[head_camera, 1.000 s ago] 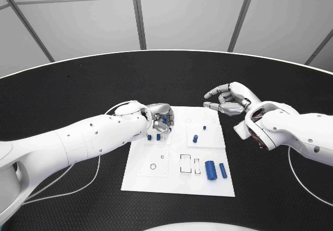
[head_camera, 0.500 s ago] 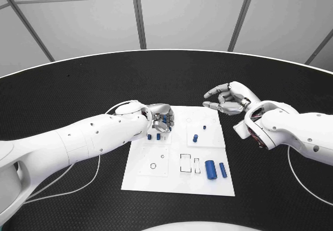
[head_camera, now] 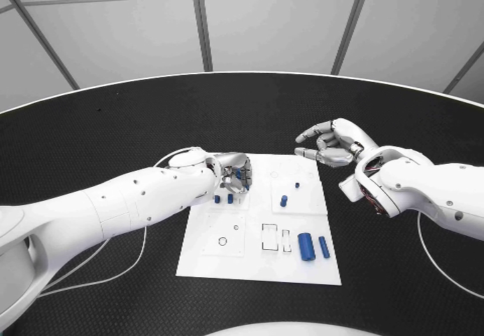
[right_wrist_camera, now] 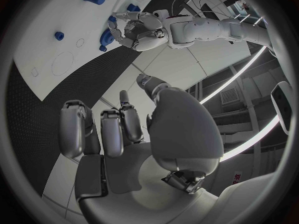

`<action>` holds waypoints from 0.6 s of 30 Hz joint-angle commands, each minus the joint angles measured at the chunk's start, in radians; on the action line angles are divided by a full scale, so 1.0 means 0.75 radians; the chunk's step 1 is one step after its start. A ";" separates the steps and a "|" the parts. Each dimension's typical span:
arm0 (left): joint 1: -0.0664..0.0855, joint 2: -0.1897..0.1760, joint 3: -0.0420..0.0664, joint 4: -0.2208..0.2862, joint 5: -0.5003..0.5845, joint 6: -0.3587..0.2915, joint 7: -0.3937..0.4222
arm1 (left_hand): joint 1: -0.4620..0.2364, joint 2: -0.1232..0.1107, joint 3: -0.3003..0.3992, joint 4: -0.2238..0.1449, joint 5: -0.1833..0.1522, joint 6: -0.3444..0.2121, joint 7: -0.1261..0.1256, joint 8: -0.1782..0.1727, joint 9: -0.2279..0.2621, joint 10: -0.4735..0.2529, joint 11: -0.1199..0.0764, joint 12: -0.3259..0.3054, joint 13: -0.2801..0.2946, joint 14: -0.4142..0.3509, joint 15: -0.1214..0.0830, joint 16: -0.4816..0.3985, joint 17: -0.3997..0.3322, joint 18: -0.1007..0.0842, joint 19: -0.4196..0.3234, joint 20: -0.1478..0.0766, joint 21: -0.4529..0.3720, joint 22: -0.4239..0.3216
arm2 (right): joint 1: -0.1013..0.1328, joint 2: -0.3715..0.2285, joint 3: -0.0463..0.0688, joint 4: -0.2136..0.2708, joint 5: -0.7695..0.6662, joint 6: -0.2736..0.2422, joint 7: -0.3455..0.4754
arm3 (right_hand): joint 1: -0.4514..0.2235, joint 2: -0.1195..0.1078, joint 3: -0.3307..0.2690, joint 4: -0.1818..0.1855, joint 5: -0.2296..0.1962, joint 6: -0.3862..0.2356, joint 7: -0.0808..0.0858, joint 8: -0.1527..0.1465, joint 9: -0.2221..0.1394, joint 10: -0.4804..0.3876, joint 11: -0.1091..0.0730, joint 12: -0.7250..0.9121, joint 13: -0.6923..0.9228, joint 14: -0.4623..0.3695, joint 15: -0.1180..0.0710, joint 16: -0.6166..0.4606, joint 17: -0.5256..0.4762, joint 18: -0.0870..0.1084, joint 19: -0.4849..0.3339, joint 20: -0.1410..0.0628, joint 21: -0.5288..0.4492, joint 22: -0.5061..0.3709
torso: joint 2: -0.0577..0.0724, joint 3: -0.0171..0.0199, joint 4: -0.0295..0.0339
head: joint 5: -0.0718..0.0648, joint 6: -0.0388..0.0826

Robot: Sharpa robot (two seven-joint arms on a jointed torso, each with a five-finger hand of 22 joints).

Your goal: Assemble the parts on the task board

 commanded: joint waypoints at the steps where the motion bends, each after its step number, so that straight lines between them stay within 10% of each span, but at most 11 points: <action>1: -0.003 0.002 0.000 -0.002 0.000 0.001 -0.004 | -0.015 0.004 -0.010 0.000 -0.009 0.010 0.000 -0.002 -0.002 0.005 0.000 -0.010 -0.004 0.006 -0.001 0.004 0.001 -0.014 0.008 0.001 0.005 -0.001 | 0.000 0.000 0.000 0.000 0.000 0.000 0.000 | -0.007 -0.002 0.000 0.008 0.008 -0.008 -0.001 0.005 -0.002 -0.001 -0.003 0.003 0.114 0.109 -0.010 -0.003 0.219 0.013 0.028 -0.012 -0.002 0.070 | 0.001 0.0001 -0.0005 | -0.001 0.000; 18: -0.008 0.011 0.000 -0.009 0.000 0.018 -0.043 | -0.060 -0.005 -0.062 0.024 -0.013 0.003 0.001 -0.008 -0.007 -0.003 0.002 -0.011 -0.003 0.012 0.001 0.007 0.001 -0.015 0.013 0.003 0.012 0.009 | 0.000 0.001 0.000 -0.001 0.000 0.001 0.000 | -0.007 -0.002 0.000 0.008 0.008 -0.008 -0.001 0.005 -0.002 -0.001 -0.003 0.003 0.114 0.109 -0.010 -0.003 0.219 0.013 0.028 -0.012 -0.002 0.070 | 0.001 -0.0010 0.0006 | -0.002 -0.003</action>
